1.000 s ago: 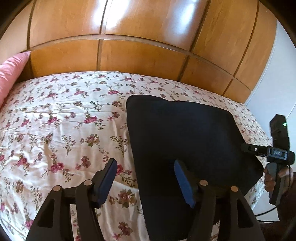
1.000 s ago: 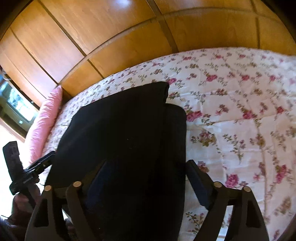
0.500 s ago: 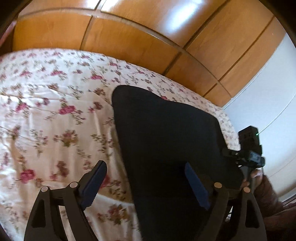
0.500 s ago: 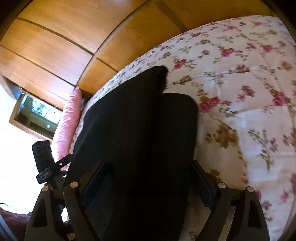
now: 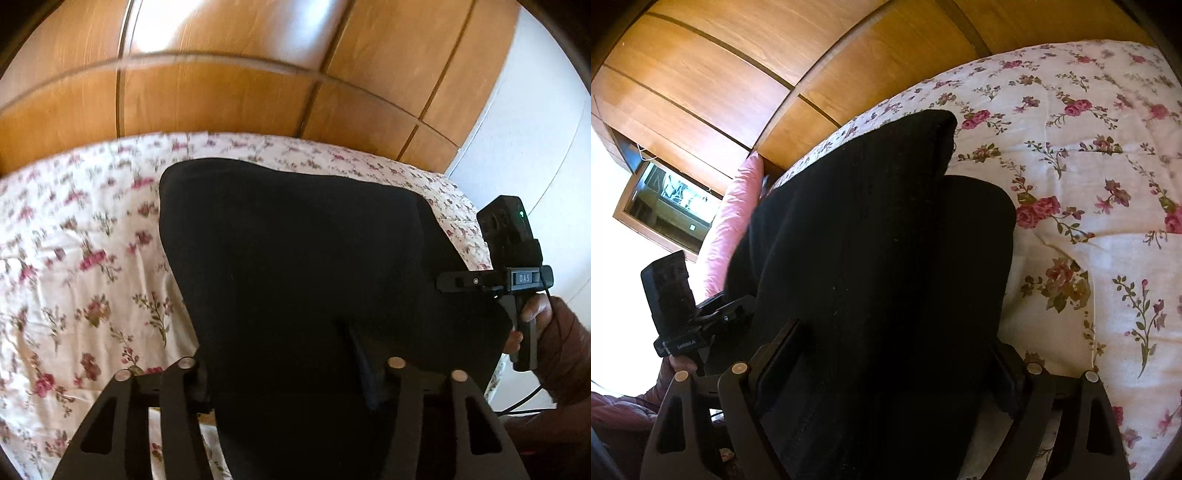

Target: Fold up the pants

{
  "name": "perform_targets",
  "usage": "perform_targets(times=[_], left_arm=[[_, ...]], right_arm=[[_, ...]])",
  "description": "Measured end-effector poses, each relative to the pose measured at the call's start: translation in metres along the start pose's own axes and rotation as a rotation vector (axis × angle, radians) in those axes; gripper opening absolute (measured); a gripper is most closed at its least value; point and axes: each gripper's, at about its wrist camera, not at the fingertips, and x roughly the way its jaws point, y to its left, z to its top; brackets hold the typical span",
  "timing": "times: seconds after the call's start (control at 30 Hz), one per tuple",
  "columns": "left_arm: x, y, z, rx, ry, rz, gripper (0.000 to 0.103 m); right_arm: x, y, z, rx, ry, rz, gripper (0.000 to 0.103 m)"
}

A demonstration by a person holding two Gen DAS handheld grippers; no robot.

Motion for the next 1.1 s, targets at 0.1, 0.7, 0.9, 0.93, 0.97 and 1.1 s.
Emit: perform_targets(times=[0.1, 0.7, 0.9, 0.93, 0.97, 1.1], left_arm=[[-0.007, -0.006, 0.0, 0.013, -0.027, 0.024, 0.048], [-0.079, -0.015, -0.01, 0.017, -0.171, 0.12, 0.042], [-0.092, 0.001, -0.004, 0.007, -0.2, 0.161, 0.042], [-0.093, 0.004, -0.003, 0.004, -0.204, 0.168, 0.042], [-0.093, 0.008, 0.0, 0.001, -0.206, 0.173, 0.042], [-0.09, 0.017, 0.009, -0.008, -0.21, 0.189, 0.042]], right_arm=[[-0.001, 0.004, 0.0, -0.01, -0.007, -0.029, 0.079], [-0.008, 0.053, -0.002, -0.072, -0.069, -0.009, 0.054], [0.009, 0.073, 0.013, -0.097, -0.071, 0.012, 0.054], [0.012, 0.076, 0.018, -0.101, -0.069, 0.015, 0.054], [0.013, 0.077, 0.02, -0.105, -0.069, 0.016, 0.054], [0.023, 0.083, 0.039, -0.119, -0.067, 0.018, 0.054]])
